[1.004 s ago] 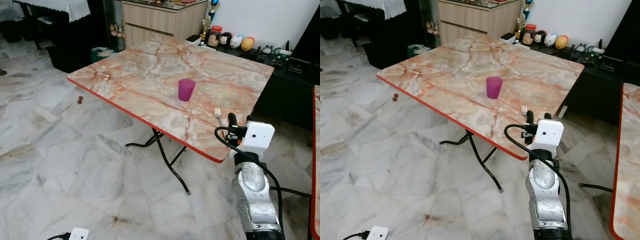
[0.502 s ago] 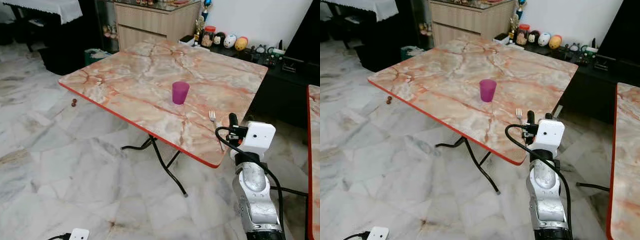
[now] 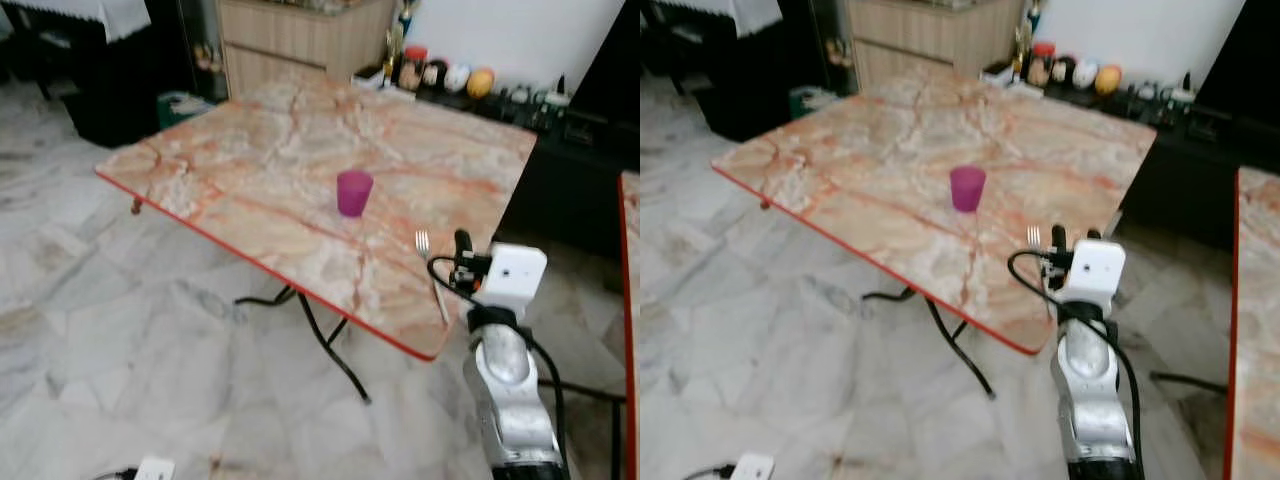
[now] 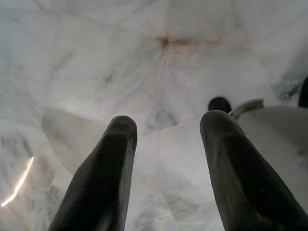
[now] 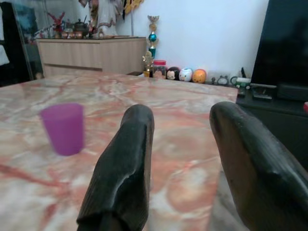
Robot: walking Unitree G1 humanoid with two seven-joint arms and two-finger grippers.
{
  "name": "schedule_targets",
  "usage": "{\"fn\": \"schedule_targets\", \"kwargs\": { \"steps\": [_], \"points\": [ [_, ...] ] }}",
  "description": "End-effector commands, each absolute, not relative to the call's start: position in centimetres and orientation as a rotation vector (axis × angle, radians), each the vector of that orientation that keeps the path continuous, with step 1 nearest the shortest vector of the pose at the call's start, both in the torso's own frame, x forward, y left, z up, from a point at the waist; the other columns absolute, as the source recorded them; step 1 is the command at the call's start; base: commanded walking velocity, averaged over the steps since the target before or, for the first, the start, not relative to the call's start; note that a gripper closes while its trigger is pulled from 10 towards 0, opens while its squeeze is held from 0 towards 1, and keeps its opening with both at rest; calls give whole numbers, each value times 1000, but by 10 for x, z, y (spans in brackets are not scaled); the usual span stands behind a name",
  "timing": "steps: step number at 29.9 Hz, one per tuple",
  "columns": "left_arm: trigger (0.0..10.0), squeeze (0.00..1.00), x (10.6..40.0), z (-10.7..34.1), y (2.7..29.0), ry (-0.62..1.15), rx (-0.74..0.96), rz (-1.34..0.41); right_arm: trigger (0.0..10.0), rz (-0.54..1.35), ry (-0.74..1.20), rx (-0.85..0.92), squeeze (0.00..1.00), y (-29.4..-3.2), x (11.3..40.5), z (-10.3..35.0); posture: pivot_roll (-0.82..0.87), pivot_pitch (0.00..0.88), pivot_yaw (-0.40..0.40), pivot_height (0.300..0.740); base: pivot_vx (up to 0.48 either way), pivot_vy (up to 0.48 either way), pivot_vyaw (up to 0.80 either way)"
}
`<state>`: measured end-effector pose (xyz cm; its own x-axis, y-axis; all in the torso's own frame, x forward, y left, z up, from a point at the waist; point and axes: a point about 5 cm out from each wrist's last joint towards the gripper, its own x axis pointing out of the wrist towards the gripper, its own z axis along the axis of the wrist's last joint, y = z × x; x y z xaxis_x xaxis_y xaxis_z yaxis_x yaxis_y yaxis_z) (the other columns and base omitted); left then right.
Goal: Setting the table
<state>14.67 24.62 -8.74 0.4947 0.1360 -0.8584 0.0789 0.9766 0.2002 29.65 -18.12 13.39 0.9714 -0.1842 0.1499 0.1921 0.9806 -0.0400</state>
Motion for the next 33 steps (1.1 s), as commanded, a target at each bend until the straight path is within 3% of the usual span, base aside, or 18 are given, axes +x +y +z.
{"fn": "schedule_targets", "kwargs": {
  "steps": [1, 26, 33],
  "points": [
    [10000, 0, 144, -89, 243, 1070, 220, 21, 10000, -202, -147, -58, 0, -185, 296, 135, 29, 0, -20, 728, 244, 0, 0],
    [10000, 0, 149, -88, 242, 1066, 245, -7, 10000, -182, -83, -71, 0, -183, 291, 127, -10, 0, 7, 728, 261, 0, 0],
    [10000, 0, 155, -86, 240, 1054, 256, -16, 10000, -156, -36, -81, 0, -182, 294, 119, 12, 0, -2, 728, 0, 0, 0]
  ]
}}
